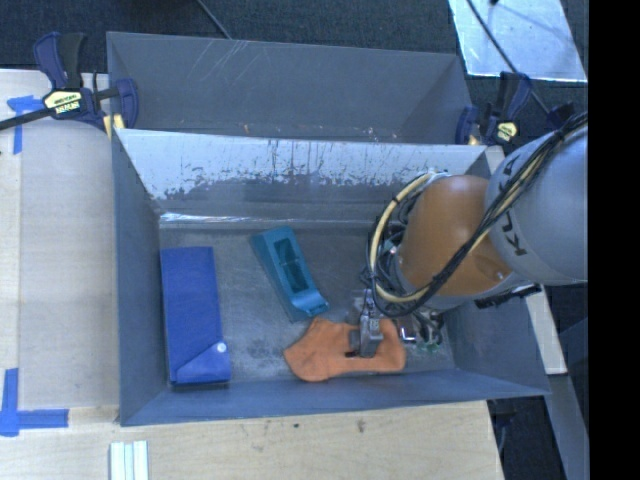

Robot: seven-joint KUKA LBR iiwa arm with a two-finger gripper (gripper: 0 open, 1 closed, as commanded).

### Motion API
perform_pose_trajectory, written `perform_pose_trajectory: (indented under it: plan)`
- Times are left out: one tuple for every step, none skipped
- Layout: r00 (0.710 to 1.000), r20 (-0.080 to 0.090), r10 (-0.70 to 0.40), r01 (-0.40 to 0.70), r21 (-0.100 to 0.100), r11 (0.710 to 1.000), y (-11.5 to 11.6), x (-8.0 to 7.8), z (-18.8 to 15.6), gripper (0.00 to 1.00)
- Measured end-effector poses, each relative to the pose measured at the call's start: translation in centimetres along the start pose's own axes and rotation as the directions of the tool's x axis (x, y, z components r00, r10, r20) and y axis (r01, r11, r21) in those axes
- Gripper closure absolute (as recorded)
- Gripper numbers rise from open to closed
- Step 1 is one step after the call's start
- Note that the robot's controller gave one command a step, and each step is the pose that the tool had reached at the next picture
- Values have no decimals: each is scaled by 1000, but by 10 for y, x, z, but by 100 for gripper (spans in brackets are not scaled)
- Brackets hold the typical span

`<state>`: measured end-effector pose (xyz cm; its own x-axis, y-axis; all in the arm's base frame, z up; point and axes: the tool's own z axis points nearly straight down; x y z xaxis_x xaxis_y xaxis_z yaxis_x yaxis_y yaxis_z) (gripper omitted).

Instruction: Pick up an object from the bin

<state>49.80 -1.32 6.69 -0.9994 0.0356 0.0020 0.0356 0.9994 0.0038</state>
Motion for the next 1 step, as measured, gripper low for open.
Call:
perform_pose_trajectory:
  plan:
    - [1000,1,10,-10,4,1000,-15,-7,-30,100]
